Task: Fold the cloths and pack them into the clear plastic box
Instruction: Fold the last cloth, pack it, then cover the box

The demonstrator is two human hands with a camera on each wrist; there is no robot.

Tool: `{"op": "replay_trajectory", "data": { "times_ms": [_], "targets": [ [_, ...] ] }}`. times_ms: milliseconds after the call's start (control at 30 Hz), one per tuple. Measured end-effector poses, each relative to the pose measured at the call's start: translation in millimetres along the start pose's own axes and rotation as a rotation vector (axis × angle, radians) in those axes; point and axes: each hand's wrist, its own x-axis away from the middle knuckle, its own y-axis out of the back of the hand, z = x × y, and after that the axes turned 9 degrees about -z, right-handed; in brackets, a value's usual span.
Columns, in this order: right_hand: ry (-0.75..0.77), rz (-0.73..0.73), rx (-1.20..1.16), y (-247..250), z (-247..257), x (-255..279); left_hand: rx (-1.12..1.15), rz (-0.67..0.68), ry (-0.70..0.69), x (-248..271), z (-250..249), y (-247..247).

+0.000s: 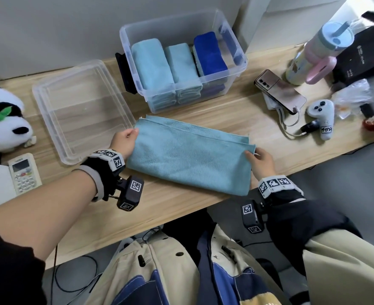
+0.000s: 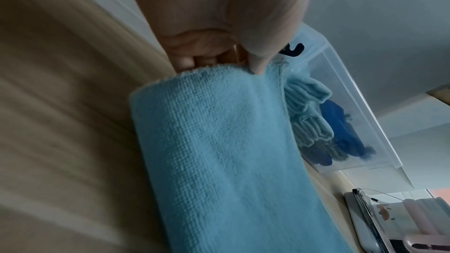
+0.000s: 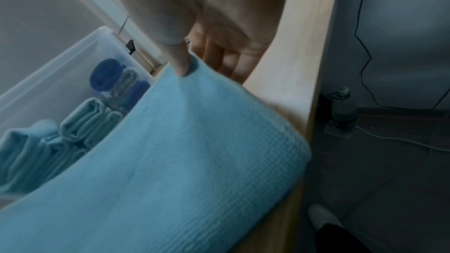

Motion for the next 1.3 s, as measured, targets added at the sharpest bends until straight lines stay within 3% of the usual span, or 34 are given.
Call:
{"op": "replay_trajectory", "data": {
  "times_ms": [333, 967, 1100, 1200, 1300],
  "targets": [
    [-0.007, -0.018, 0.089, -10, 6, -36, -0.126, -0.086, 0.036, -23, -11, -28],
    [-0.067, -0.137, 0.431, -24, 18, -57, -0.312, -0.222, 0.11, -39, -26, -41],
    [-0.125, -0.168, 0.428, -20, 19, -56, -0.376, -0.161, 0.099, -43, -29, -40],
    [-0.137, -0.109, 0.483, -16, 18, -53, -0.394, -0.163, 0.073, -41, -34, -39],
    [-0.124, -0.067, 0.407, -16, 20, -49, -0.475, -0.224, -0.077, -32, -40, -40]
  ]
}}
